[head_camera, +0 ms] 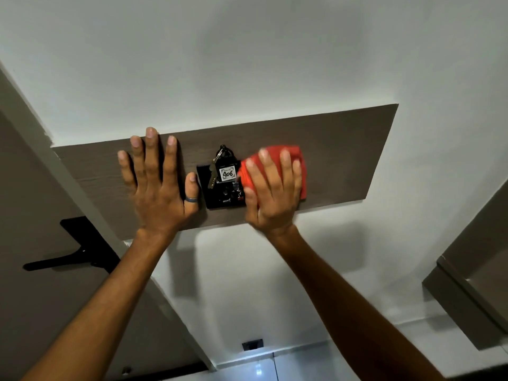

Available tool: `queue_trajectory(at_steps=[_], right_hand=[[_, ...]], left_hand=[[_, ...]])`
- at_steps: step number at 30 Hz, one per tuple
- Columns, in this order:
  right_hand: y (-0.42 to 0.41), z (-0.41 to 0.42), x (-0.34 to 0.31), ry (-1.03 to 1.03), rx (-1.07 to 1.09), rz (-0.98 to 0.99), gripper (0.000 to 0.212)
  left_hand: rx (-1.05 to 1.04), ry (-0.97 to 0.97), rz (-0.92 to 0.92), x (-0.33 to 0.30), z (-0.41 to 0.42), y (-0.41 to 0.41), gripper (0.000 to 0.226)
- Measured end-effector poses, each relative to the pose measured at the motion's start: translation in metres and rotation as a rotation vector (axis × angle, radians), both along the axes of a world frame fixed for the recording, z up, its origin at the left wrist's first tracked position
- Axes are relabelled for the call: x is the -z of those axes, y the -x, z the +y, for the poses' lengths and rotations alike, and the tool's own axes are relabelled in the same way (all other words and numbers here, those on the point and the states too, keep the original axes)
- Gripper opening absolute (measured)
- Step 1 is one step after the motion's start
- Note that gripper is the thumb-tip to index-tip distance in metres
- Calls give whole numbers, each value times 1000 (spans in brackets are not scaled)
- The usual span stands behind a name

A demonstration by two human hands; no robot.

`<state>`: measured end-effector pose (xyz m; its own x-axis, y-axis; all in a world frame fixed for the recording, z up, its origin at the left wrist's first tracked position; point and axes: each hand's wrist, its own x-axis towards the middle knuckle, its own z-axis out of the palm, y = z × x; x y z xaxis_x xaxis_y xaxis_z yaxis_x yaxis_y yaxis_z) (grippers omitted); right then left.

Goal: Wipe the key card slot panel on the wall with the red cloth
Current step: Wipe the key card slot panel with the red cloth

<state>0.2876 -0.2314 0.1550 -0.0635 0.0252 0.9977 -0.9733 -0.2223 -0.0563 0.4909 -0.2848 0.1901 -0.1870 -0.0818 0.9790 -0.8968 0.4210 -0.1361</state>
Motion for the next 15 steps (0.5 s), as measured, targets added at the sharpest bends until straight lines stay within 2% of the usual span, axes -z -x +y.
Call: queue_trajectory(at_steps=[4, 10, 15], right_hand=[[9, 6, 57, -94, 99, 91, 44], [-4, 0, -25, 7, 15, -55, 44], [8, 3, 51, -91, 103, 77, 44]], left_hand=[[-4, 5, -8, 0, 0, -1, 66], [3, 28, -12, -1, -1, 0, 66], [6, 20, 4, -1, 0, 1, 64]])
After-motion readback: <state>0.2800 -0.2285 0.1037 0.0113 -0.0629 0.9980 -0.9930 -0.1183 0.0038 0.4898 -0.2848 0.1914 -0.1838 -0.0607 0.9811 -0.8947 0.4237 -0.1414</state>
